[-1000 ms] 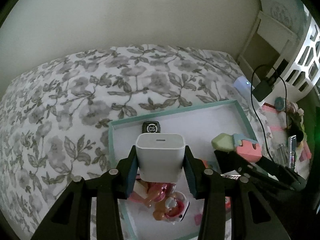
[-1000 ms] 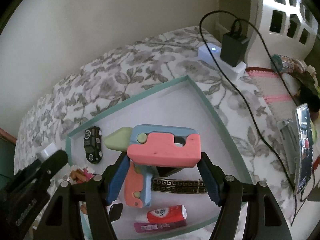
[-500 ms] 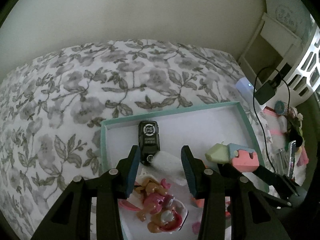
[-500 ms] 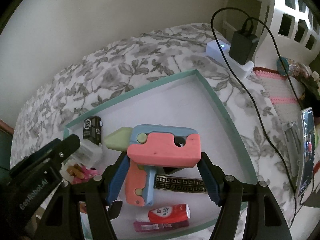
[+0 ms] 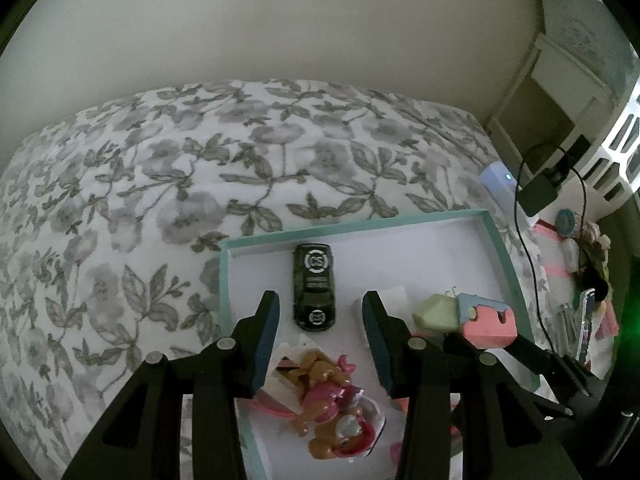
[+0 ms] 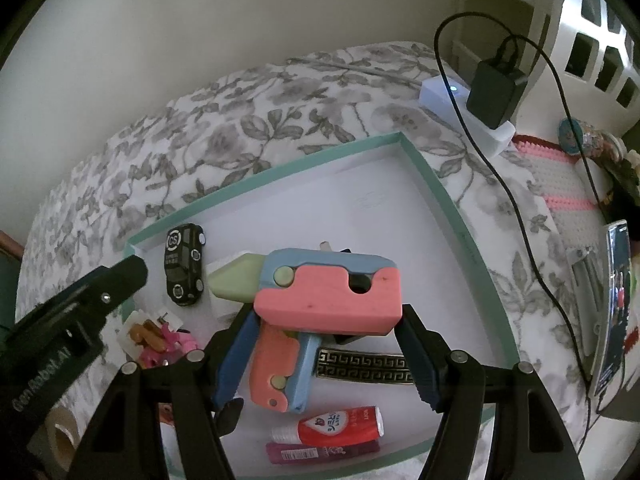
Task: Organize rigid objects
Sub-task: 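Lower charger with left tool and coral-blue toy with right tool into tray, open both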
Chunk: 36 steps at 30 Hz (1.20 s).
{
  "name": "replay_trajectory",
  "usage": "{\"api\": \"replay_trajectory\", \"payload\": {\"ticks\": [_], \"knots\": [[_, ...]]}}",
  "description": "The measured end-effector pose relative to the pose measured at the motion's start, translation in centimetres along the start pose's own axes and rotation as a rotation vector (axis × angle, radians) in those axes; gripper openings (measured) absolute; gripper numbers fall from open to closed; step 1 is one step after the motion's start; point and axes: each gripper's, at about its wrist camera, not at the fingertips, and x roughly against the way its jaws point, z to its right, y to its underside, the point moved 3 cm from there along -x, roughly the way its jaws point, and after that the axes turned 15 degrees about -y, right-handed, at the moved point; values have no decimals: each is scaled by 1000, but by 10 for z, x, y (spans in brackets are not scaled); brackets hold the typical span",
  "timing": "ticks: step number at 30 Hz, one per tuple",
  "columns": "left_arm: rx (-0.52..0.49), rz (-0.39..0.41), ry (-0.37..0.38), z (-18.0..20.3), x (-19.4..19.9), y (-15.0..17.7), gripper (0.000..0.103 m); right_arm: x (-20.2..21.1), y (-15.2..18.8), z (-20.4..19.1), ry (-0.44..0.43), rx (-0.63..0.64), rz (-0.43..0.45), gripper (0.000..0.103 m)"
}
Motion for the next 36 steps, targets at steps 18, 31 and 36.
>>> {"api": "replay_trajectory", "payload": {"ticks": [18,31,36], "knots": [[44,-85,-127,-28,-18,8,60,-5,-1,-4,33,26,-5,73],[78,-118,-159,-40,-27,11,79,-11,-1,-3,33,45,-10,88],[91,-126,-164,-43,-31,14,79,-12,-1,-2,43,44,-3,99]]}}
